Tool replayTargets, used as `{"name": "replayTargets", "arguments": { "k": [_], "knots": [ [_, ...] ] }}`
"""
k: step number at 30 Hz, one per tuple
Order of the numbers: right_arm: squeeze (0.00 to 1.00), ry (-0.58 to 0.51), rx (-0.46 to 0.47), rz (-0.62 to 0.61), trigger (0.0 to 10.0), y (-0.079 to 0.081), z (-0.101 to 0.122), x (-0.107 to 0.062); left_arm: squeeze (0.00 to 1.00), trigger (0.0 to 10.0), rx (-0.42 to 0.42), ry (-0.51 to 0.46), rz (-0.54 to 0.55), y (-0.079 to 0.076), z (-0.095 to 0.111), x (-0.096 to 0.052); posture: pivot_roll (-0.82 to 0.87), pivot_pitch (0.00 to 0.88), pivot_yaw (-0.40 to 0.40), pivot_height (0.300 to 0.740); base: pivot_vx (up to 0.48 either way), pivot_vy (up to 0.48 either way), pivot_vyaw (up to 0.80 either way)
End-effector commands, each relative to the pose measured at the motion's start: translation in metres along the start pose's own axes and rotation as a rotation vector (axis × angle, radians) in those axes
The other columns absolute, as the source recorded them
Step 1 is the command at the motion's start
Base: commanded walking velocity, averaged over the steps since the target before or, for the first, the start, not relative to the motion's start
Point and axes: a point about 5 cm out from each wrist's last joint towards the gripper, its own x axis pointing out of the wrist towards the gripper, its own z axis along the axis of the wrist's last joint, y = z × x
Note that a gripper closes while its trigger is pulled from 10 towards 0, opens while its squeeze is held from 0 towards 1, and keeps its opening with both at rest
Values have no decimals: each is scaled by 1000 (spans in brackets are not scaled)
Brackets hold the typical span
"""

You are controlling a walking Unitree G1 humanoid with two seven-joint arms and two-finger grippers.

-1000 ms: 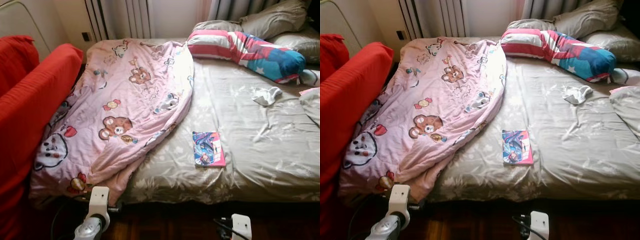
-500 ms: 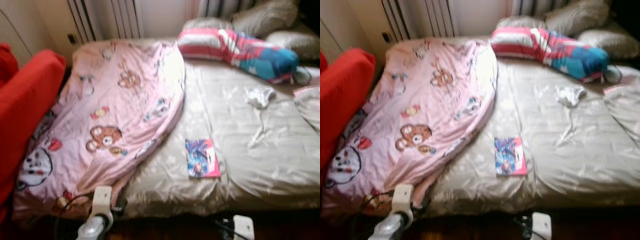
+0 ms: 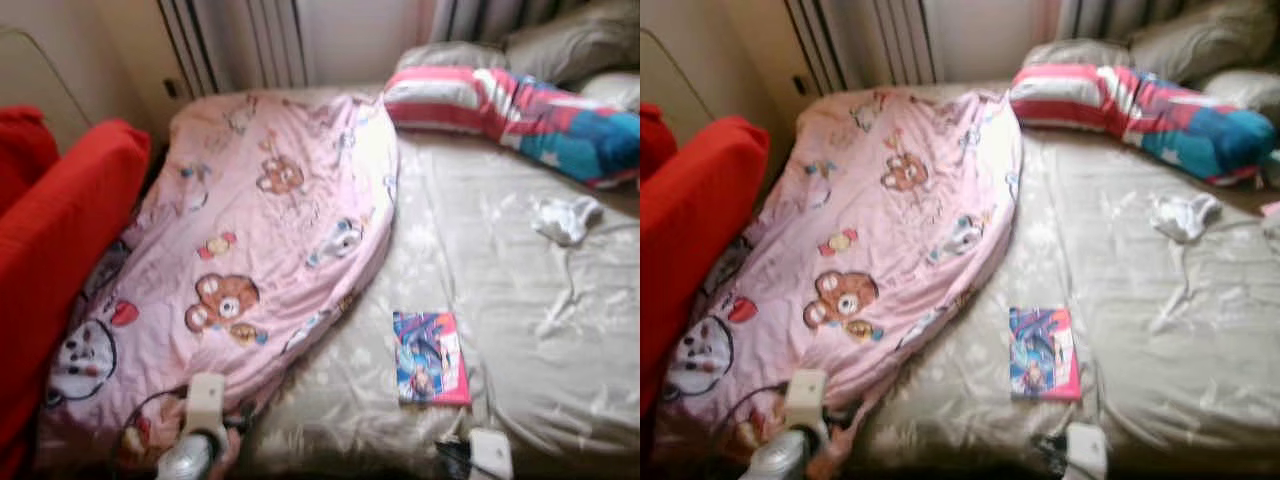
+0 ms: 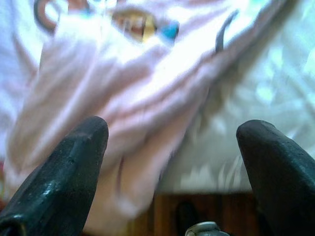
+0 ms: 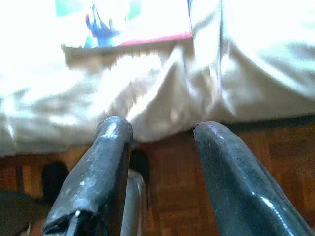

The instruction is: Clean up the room

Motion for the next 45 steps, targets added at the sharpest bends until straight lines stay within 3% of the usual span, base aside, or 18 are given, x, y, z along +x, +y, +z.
{"name": "replayTargets", "arguments": {
  "k": [1, 8, 14, 23, 30, 33, 45],
  "knots": [
    [0, 19, 3, 26, 10000, 10, -6, -1, 0, 10000, 11, 24, 32, 12, -7, -4, 60, 113, 42, 740, 0, 0, 0],
    [0, 0, 2, 31, 10000, 11, -3, 0, 0, 10000, 14, -3, 19, 9, -1, -2, 56, 111, 39, 740, 0, 0, 0],
    [0, -115, -9, 52, 10000, 12, 18, 2, 0, 10000, -1, -86, 4, 6, 15, 2, 55, 113, 28, 740, 0, 0, 0],
    [0, -280, -8, 48, 10000, 6, 47, 2, 0, 10000, -16, -130, 6, 8, 12, -3, 50, 113, 13, 740, 0, 0, 0],
    [0, -309, -17, 70, 10000, 14, 56, 4, 0, 10000, -25, -147, 1, 6, 13, -3, 60, 115, 8, 740, 0, 0, 0],
    [0, -339, -12, 93, 10000, 25, 64, 4, 0, 10000, -30, -158, -3, 5, 17, -1, 57, 125, 7, 740, 0, 0, 0],
    [0, -346, -6, 106, 10000, 32, 66, 4, 0, 10000, -36, -171, -11, 3, 20, -1, 60, 142, 12, 740, 0, 0, 0]
  ]
}}
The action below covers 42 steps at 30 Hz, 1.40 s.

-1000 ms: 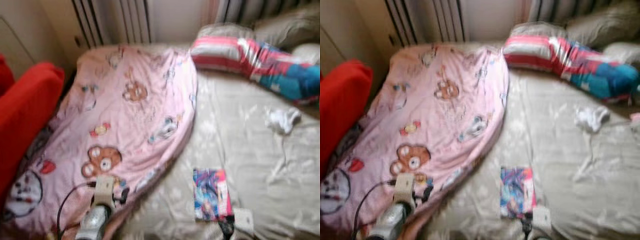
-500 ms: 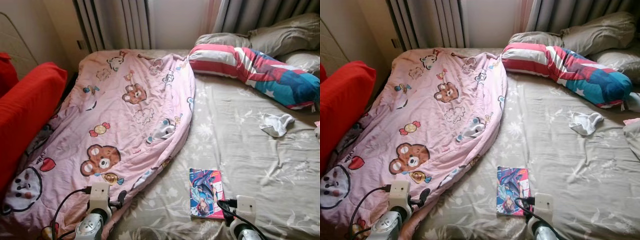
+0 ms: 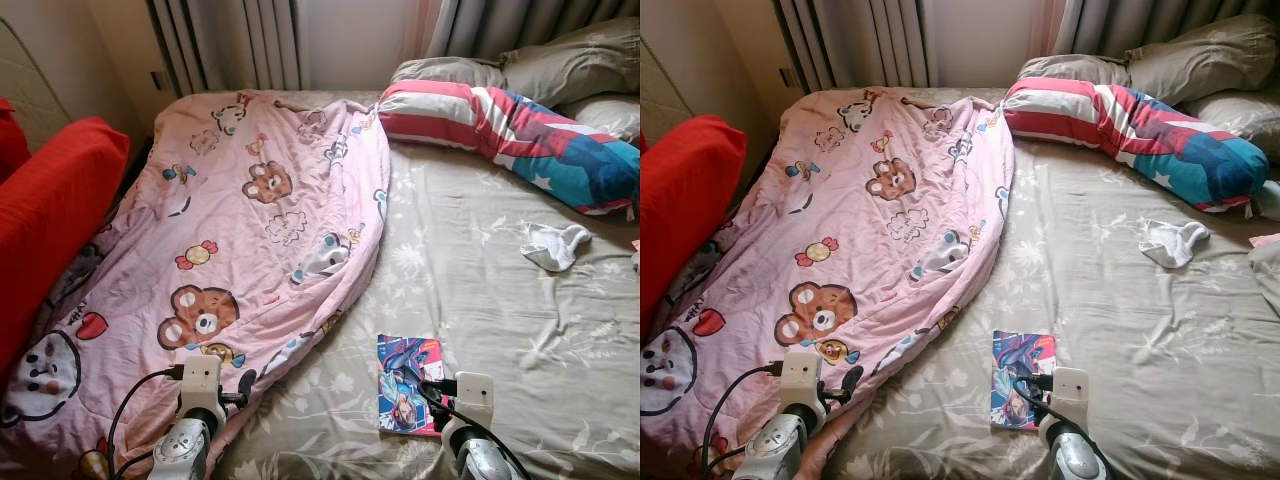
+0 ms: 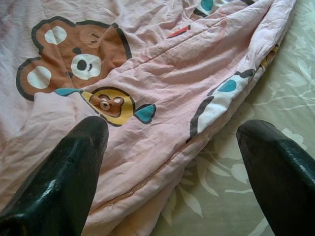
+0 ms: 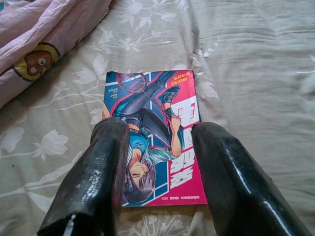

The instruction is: Clean up the room

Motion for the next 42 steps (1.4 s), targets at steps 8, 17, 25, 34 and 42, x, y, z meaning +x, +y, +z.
{"name": "replayTargets", "arguments": {
  "k": [8, 17, 25, 34, 42],
  "knots": [
    [0, 19, 1, 7, 10000, 4, -6, -3, 0, 10000, -9, -5, 3, 2, -1, -1, 61, 143, 14, 740, 0, 0, 0],
    [0, 21, 2, 8, 10000, 6, -6, -2, 0, 10000, -10, -5, 2, 3, 1, -1, 64, 140, 24, 740, 0, 0, 0],
    [0, 20, 12, 13, 10000, 10, -6, -2, 0, 10000, -4, -17, 7, 7, 6, 2, 90, 139, 32, 740, 0, 0, 0],
    [0, 17, 17, 6, 10000, 10, -5, -1, 0, 10000, -5, -13, 3, 7, 5, 1, 78, 149, 34, 740, -93, 0, 0],
    [0, 18, 17, 2, 10000, 9, -5, -1, 0, 10000, -2, -13, -1, 6, 5, 1, 75, 149, 33, 740, -243, 0, 0]
  ]
}}
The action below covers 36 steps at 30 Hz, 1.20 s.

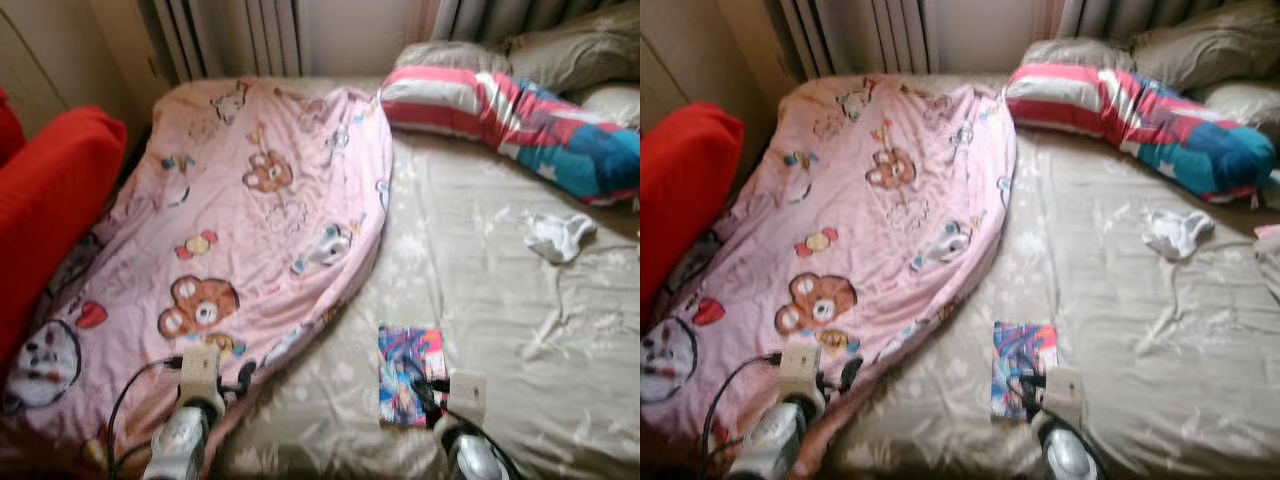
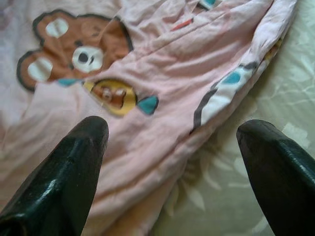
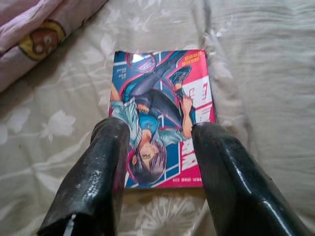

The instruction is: Clean up the room

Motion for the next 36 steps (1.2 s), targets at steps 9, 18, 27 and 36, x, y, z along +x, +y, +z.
{"name": "replayTargets", "arguments": {
  "k": [9, 18, 27, 36],
  "knots": [
    [0, 25, 7, -10, 10000, -2, -6, -3, 0, 10000, -1, 32, 14, 4, -8, -4, 75, 147, 35, 740, 0, 0, 0],
    [0, 29, 3, -10, 10000, -2, -6, -2, 0, 10000, -1, 24, 8, 3, -6, -3, 73, 140, 34, 740, 0, 0, 0],
    [0, 26, 3, -17, 10000, -3, -5, -2, 0, 10000, -2, 17, 3, 2, -6, -3, 74, 142, 30, 740, 0, 0, 0],
    [0, -120, 10, -55, 10000, -13, 21, 4, 0, 10000, -9, -88, -19, -6, 15, 4, 69, 145, 17, 740, 0, 0, 0]
  ]
}}
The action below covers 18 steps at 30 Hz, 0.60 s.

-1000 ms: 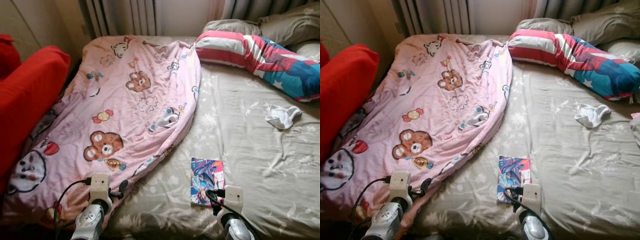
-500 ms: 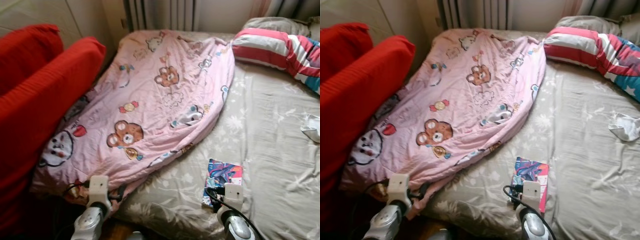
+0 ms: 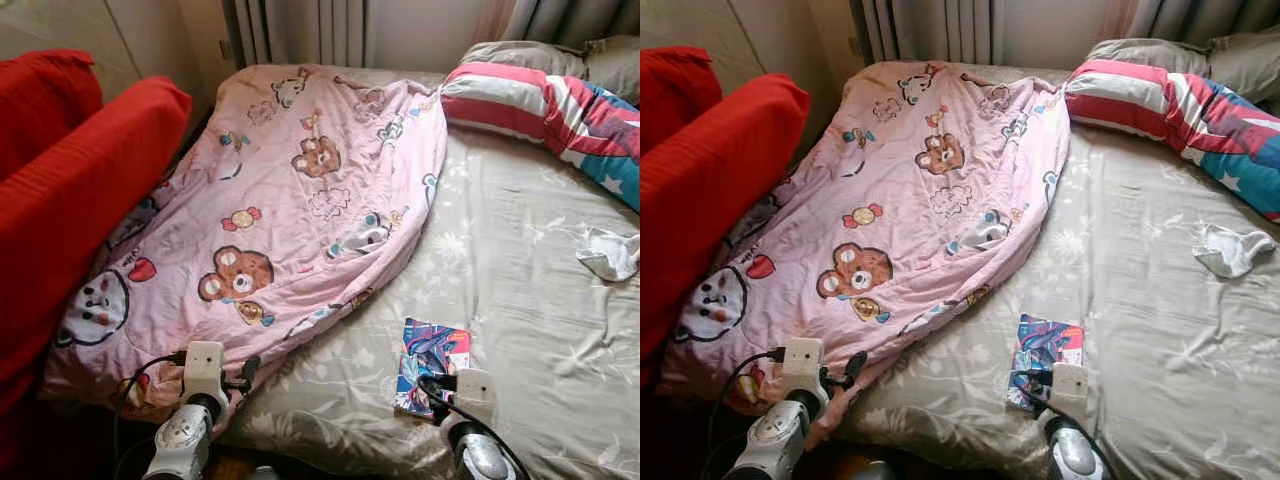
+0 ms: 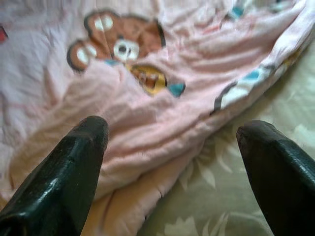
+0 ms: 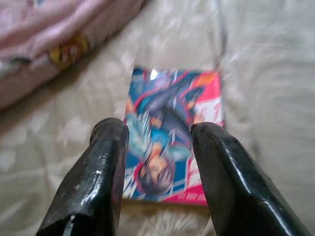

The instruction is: Clean up the room

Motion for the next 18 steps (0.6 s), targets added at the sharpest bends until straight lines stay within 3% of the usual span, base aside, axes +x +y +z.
{"name": "replayTargets", "arguments": {
  "k": [1, 7, 12, 18],
  "knots": [
    [0, -70, -2, -9, 10000, -1, 14, 4, 0, 10000, -13, -55, -6, -2, 10, 3, 69, 145, 15, 740, 0, 0, 0],
    [0, -140, -32, -43, 10000, -4, 30, 9, 0, 10000, -16, -92, -19, -7, 18, 8, 65, 146, 7, 740, 0, 0, 0],
    [0, -120, -42, -60, 10000, -7, 30, 11, 0, 10000, -12, -87, -24, -8, 15, 6, 68, 150, 0, 740, 0, 0, 0],
    [0, -108, -46, -67, 10000, -9, 29, 10, 0, 10000, -12, -83, -17, -5, 10, 1, 72, 154, -5, 705, 0, 0, 0]
  ]
}}
